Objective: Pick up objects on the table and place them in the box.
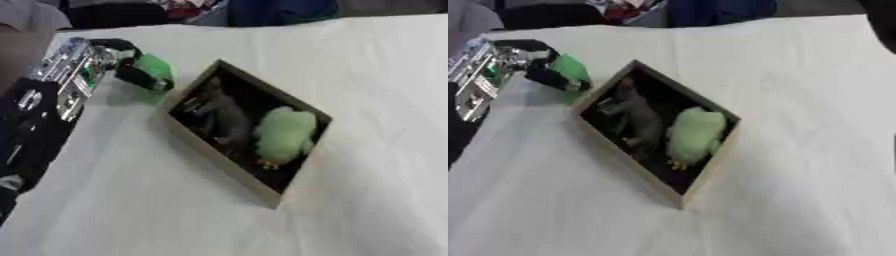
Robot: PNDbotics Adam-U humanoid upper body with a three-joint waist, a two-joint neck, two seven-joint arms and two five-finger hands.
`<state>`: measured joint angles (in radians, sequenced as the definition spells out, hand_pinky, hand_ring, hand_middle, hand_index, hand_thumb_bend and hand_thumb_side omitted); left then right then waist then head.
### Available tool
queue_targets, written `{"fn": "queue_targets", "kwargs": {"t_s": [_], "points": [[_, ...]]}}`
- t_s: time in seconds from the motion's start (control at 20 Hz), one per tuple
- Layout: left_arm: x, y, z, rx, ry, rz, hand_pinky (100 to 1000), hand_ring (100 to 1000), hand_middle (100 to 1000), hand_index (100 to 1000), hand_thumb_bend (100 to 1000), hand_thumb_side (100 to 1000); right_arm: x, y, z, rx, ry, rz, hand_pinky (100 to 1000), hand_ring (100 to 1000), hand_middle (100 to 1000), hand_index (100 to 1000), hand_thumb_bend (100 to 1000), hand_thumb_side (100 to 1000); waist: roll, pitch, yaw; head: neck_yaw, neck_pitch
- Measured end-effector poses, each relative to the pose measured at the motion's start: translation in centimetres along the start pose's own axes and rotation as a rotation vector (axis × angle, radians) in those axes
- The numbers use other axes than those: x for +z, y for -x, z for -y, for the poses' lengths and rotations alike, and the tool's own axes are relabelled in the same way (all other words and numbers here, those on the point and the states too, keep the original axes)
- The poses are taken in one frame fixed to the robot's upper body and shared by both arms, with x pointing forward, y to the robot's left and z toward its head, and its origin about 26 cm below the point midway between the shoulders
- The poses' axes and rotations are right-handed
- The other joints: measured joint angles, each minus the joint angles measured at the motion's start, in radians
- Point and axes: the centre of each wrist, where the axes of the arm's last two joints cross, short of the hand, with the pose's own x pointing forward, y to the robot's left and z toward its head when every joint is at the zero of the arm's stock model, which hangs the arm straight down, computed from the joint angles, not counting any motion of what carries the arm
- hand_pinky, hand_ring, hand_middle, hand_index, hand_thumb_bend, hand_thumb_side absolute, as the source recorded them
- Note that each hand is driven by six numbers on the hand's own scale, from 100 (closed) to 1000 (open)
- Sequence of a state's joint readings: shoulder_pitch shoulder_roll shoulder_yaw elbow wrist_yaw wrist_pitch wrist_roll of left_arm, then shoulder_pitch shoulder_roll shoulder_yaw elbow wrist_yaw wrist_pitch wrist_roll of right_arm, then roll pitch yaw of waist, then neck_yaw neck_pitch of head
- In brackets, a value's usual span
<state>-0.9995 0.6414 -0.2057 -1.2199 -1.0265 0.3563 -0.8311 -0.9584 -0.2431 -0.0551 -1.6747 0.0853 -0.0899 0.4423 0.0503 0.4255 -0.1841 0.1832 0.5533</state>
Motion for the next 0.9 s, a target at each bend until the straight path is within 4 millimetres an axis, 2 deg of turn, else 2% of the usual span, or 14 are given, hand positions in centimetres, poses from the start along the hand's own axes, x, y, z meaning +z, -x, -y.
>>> {"fn": "queue_targets", "kwargs": {"t_s": [0.3, 0.65, 0.9], "points": [[0.04, -0.05, -0.11, -0.002, -0.015, -0.002, 770, 800, 648, 744, 304, 735, 0.01, 0.01, 0.0, 0.0, 0.0, -0.001, 1000, 949, 824, 850, 100, 933, 0.0, 0.0, 0.001, 0.0, 0.0], [0.42, -0.44, -0.41, -0.004, -0.027, 0.022, 762, 793, 635, 737, 271, 751, 0.29, 0.22, -0.13, -0.006, -0.003, -0.012, 1000, 950, 822, 850, 100, 928, 0.0, -0.002, 0.008, 0.0, 0.0], [0.97, -0.83, -0.79, -0.017, -0.042, 0.041, 755, 780, 616, 726, 213, 687, 0.47, 0.41, -0.4, -0.017, -0.001, -0.019, 1000, 950, 822, 850, 100, 919, 0.0, -0.012, 0.012, -0.001, 0.003]]}}
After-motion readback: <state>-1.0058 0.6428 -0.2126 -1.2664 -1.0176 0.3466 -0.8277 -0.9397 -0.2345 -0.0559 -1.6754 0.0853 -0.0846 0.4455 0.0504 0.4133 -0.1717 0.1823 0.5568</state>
